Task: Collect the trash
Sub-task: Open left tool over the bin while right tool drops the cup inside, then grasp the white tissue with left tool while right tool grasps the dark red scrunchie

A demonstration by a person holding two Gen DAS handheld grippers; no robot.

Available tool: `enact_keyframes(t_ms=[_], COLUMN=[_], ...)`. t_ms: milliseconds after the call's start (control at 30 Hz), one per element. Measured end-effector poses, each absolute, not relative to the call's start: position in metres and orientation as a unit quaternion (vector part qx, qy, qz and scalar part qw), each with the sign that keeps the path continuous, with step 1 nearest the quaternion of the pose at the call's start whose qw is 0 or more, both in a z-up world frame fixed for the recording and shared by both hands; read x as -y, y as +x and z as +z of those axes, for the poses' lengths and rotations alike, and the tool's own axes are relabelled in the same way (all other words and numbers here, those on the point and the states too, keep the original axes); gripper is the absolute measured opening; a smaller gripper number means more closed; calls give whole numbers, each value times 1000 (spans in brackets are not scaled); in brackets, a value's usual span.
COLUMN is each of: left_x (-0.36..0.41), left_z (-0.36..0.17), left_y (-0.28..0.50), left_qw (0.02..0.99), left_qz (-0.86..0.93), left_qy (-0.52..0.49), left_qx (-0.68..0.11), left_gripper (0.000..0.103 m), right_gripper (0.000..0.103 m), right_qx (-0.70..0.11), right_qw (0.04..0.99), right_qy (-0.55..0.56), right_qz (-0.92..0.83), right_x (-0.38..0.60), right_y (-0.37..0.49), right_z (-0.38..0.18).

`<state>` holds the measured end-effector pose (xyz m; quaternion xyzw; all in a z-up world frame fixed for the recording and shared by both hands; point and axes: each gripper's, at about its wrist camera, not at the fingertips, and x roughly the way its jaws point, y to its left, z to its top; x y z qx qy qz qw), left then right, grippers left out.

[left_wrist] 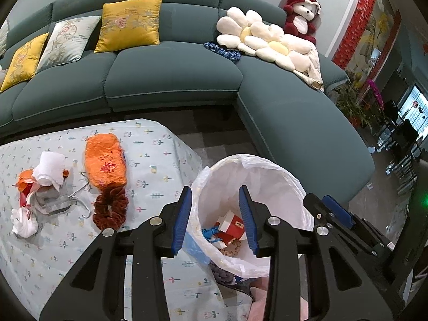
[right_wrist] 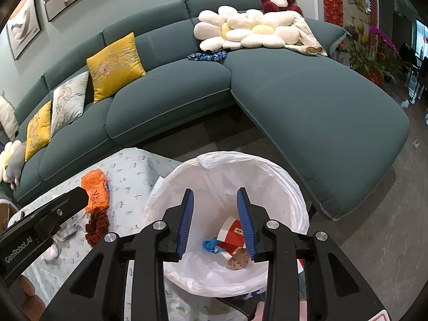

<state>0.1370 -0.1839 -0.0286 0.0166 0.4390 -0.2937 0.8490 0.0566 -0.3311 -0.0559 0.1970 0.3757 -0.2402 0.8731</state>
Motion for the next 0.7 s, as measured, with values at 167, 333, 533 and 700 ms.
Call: enact_keyframes(t_ms=[167,333,533,700], left_x=[171,156,129,94], left_z=[-26,-25,-27,-36], left_y=[141,145,154,164], left_qw=[853,856,861,866], left_qz=[-285,-275,-256,-226], left_qy=[9,1,-10,-22], left_qx=[-437,-438,-440,-445], left_gripper=[35,35,35,35], right_gripper=[38,38,40,47], right_qx=[-377,-382,-392,-401], right_qw=[877,880,882,885], right_qy=[185,174,157,143], right_qz=[-233,-224,-207,-190], right_x=[319,305,280,252], right_y=[62,68,78,90], right_z=[-51,-48,-50,-53])
